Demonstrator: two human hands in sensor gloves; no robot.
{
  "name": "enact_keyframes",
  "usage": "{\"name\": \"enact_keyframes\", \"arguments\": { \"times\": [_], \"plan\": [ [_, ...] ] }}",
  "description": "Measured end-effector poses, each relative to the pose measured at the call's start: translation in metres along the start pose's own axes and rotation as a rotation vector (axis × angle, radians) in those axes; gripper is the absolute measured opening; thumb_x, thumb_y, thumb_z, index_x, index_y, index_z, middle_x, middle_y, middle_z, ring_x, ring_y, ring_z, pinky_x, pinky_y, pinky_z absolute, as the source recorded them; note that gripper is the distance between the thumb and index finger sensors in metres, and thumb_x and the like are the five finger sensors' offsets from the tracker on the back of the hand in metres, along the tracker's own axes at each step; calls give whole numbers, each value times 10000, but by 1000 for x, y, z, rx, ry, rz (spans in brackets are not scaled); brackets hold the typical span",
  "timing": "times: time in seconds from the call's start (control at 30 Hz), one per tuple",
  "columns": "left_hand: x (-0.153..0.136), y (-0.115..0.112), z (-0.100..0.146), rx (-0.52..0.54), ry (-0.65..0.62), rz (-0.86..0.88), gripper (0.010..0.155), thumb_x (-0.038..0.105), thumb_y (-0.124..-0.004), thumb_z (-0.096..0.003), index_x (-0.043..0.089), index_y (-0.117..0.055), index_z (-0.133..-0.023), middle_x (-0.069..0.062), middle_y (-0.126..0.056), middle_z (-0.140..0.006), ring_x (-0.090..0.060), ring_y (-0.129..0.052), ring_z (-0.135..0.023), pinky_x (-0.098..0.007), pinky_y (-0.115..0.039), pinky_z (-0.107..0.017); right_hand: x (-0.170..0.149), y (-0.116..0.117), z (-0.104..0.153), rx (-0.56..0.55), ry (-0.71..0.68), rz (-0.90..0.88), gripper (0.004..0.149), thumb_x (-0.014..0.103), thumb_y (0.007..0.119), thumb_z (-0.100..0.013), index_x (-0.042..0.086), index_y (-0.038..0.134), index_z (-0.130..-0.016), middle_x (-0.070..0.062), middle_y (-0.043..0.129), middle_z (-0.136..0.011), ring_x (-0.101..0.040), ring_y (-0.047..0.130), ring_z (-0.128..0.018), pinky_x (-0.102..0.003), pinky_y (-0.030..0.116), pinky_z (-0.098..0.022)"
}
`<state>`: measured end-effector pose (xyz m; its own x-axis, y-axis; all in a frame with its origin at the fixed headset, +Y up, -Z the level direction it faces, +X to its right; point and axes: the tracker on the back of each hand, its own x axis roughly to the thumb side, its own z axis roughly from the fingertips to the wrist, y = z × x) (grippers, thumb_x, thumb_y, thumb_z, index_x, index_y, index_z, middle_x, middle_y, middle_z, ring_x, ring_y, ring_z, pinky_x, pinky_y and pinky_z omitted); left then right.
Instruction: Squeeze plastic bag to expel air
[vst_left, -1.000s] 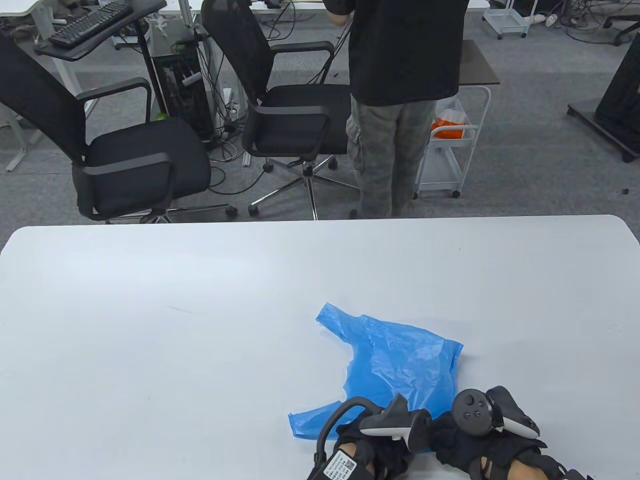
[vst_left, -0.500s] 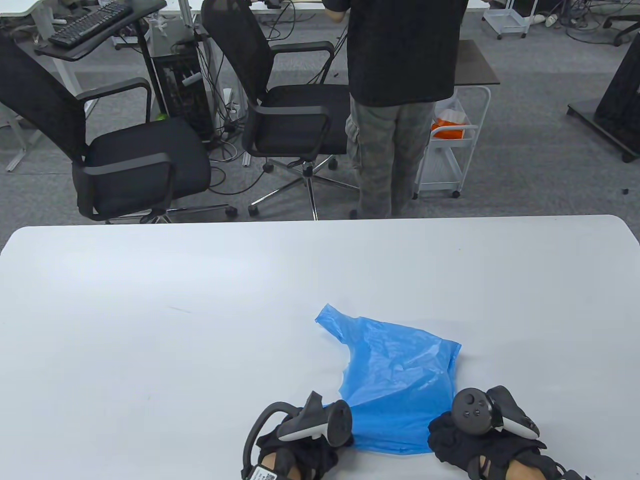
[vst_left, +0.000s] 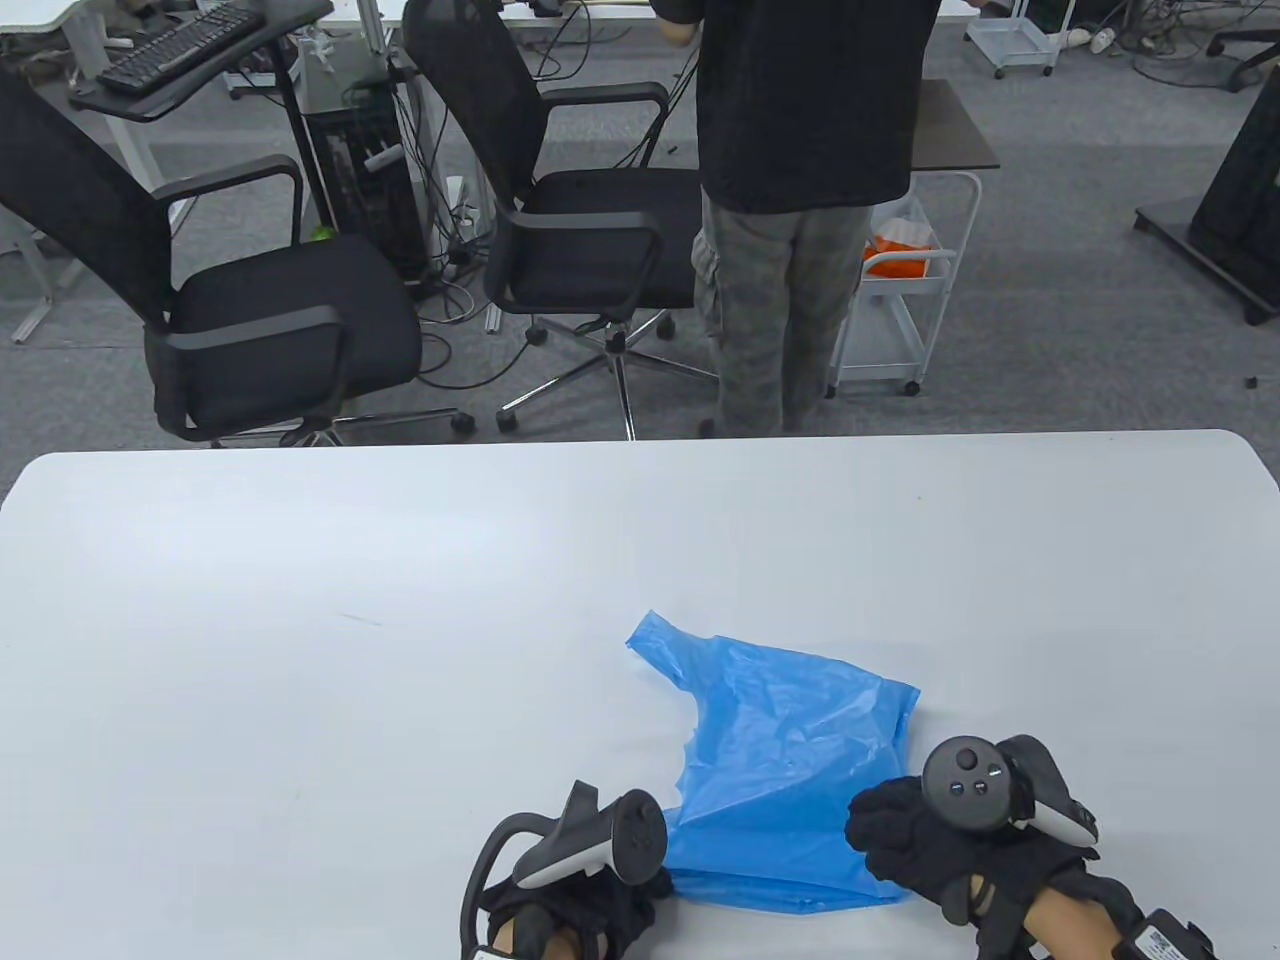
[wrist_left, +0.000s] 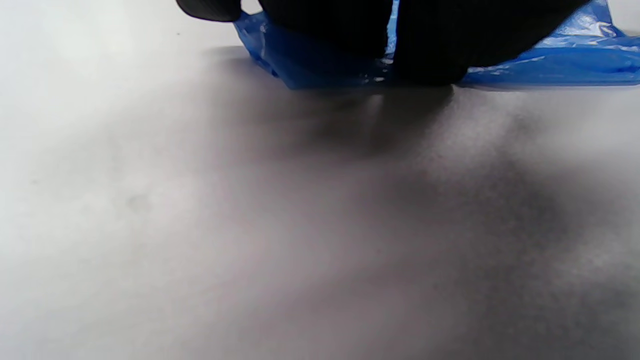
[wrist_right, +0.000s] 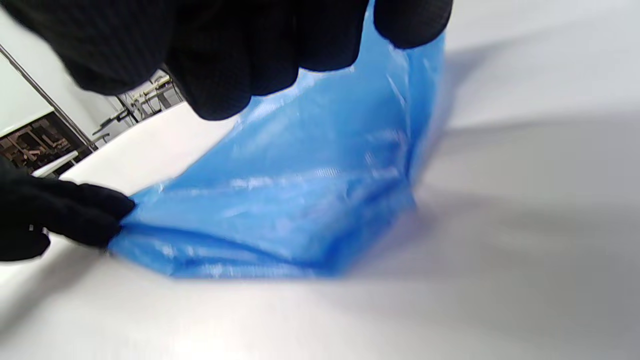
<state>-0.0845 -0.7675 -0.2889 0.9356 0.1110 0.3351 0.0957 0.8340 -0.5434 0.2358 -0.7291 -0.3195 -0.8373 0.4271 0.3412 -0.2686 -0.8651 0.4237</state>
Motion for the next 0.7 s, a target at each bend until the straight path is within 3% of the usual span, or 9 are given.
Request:
{"name": "enact_keyframes", "arguments": {
  "times": [0.2,0.27,0.37,0.43,0.57,0.7],
  "plan": [
    [-1,-1,1,-3,0,0,506,484,-692,-390,463,-676,-895,132,-524,-1053,-174,-484,-1056,-543,-447,-779,-19,16,-33,141,164,218,536,513,728,-394,399,680,-916,157,497,-1102,-170,443,-1076,-485,438,-776],
    [-1,-1,1,-4,-1,5,505,483,-691,-390,462,-678,-895,130,-523,-1053,-175,-482,-1056,-544,-445,-779,-30,23,-37,175,205,214,535,515,723,-393,423,648,-915,166,489,-1097,-154,445,-1075,-486,446,-775],
    [-2,0,1,-6,-4,11,501,482,-690,-389,458,-689,-890,129,-531,-1052,-174,-491,-1054,-543,-447,-778,-40,23,-36,129,192,76,515,509,731,-397,412,691,-901,165,516,-1089,-133,439,-1062,-479,472,-764],
    [-5,3,2,-7,-4,24,490,480,-691,-388,444,-727,-875,125,-563,-1048,-182,-524,-1052,-556,-451,-771,-42,24,-34,128,192,83,510,515,723,-400,434,674,-901,188,496,-1091,-107,420,-1062,-457,452,-770],
    [-7,26,5,52,57,20,515,476,-687,-395,409,-712,-906,98,-600,-1052,-224,-570,-1059,-548,-454,-788,-42,26,-33,114,189,82,508,520,719,-401,438,667,-900,188,489,-1092,-105,415,-1062,-451,445,-771],
    [16,53,3,143,17,24,559,472,-682,-401,408,-633,-955,95,-527,-1083,-235,-502,-1085,-554,-438,-800,-41,26,-33,106,196,66,507,521,720,-401,425,677,-897,182,496,-1090,-110,417,-1061,-458,439,-772]
  ]
}}
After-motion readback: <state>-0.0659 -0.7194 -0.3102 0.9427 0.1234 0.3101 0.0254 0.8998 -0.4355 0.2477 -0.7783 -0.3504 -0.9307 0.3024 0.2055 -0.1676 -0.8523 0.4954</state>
